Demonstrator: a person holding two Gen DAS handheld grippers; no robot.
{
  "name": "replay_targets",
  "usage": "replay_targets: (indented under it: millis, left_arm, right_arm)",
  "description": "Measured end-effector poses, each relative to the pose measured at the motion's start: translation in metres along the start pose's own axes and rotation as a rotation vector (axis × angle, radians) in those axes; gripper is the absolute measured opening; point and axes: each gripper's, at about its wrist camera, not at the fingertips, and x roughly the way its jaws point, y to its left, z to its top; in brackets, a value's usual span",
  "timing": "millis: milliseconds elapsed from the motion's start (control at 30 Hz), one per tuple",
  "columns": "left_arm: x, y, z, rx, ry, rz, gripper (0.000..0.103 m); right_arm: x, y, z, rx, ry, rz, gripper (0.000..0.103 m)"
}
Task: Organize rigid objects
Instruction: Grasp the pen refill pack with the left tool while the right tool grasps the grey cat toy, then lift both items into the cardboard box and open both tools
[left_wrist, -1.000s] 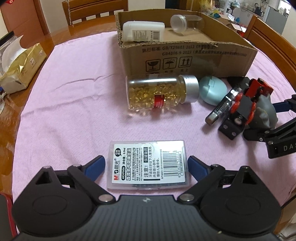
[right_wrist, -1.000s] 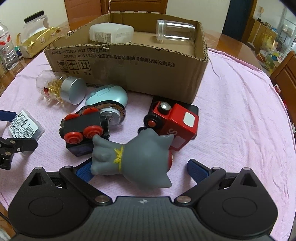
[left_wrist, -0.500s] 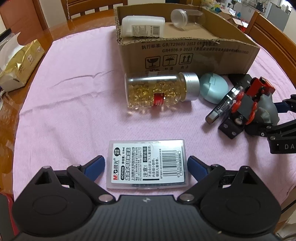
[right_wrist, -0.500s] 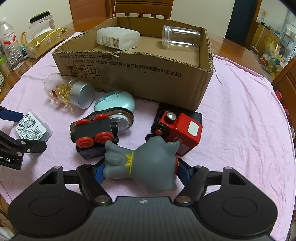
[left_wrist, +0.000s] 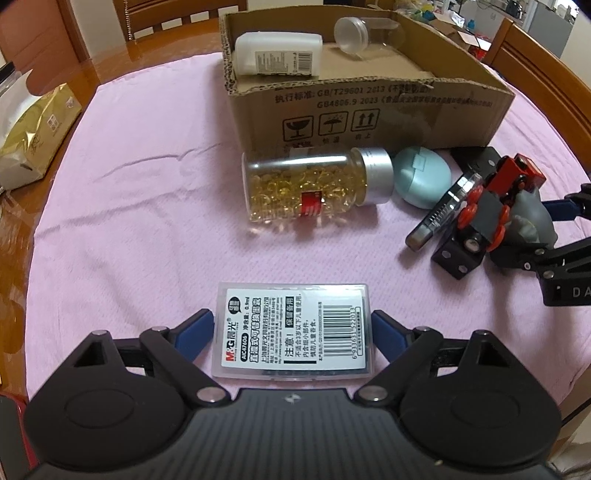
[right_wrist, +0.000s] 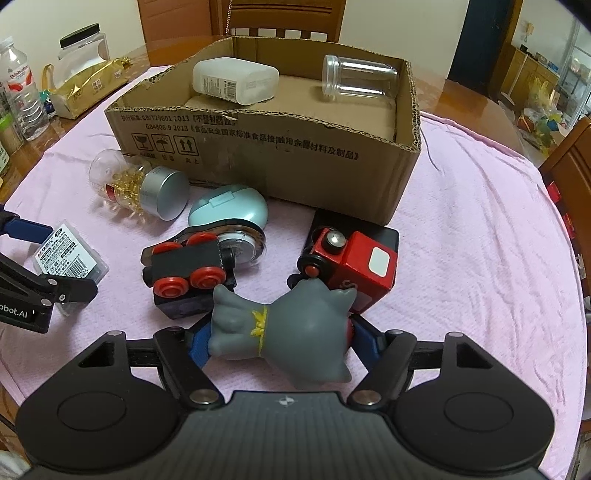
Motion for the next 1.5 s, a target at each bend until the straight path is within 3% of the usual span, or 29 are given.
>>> replay_targets:
  millis: [400,933,1300,1500]
  left_arm:
    - [-0.013,0.000,0.005,0.074,0.023,-0.010,0.090]
    - [-0.073,-0.016,0.036,0.196,-0.020,-0.052,0.090]
    - [-0.103,-0.032,0.082,0.230,-0.145,-0.080,0.090]
    - [-0.097,-0.031,0.117,0.207,-0.205,-0.049,0.090]
  right_arm:
    - [-0.016,-0.011,0.004,-0.014,0.017,0.027,0.077]
    - [-0.060,-0.020,0.025,-0.115,-0.006,0.097,0.077]
    - [-0.080,-0.023,0.057,-0.215,-0.076,0.121,0.077]
    - [-0.085,-0.030,0.083,-0.234,-0.125,0.123,0.077]
